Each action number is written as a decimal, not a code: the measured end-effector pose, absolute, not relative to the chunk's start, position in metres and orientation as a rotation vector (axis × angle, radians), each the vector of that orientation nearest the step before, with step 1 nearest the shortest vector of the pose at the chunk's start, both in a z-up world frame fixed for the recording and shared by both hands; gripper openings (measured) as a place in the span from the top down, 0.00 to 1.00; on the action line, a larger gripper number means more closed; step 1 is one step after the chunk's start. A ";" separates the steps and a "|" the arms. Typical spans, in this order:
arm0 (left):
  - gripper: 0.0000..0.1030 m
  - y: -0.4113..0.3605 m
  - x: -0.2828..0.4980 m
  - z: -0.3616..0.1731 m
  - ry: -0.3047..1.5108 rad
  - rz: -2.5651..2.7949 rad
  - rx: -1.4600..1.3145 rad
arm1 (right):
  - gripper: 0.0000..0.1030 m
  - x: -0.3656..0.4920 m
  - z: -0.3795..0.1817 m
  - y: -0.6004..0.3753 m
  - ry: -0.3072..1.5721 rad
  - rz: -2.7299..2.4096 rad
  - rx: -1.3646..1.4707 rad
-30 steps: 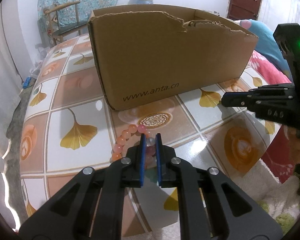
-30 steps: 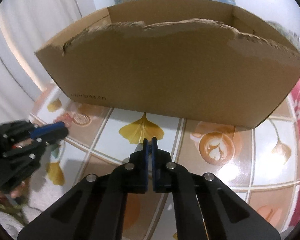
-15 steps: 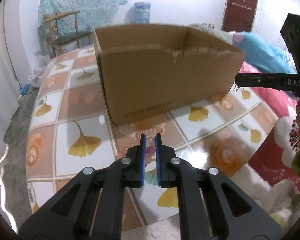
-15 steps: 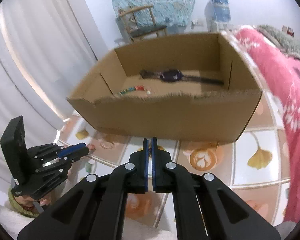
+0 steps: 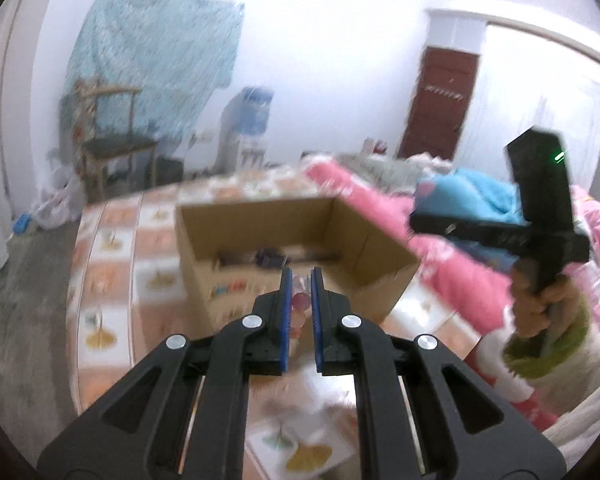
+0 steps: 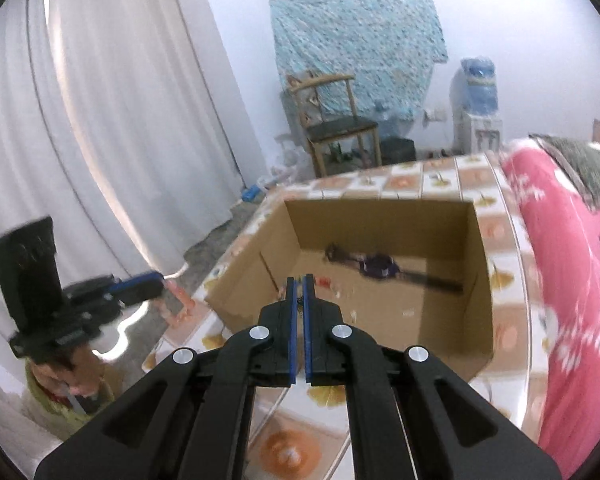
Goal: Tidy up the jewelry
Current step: 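Carry the bracelet over the box and open the left tool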
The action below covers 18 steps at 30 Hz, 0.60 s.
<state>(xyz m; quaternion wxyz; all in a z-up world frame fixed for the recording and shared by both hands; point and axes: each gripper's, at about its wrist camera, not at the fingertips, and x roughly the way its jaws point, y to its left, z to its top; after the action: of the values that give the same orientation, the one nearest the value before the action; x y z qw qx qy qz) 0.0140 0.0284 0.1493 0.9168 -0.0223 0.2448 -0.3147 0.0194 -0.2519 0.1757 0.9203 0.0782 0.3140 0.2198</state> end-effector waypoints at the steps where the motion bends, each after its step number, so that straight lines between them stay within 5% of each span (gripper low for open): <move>1: 0.92 0.026 0.018 0.155 0.493 -0.656 -0.039 | 0.97 0.028 0.179 -0.253 0.643 0.462 0.156; 6: 0.92 -0.001 0.065 0.159 0.555 -0.721 -0.012 | 0.97 0.074 0.173 -0.259 0.715 0.490 0.145; 18: 0.92 -0.050 0.162 0.062 1.008 -0.753 0.052 | 0.97 0.145 0.126 -0.278 0.901 0.508 0.185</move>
<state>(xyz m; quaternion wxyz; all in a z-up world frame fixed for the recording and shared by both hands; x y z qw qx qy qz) 0.1618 -0.0496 0.0620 0.8083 0.0243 0.4712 -0.3520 0.1446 -0.2780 0.1261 0.8650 0.0884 0.4302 0.2427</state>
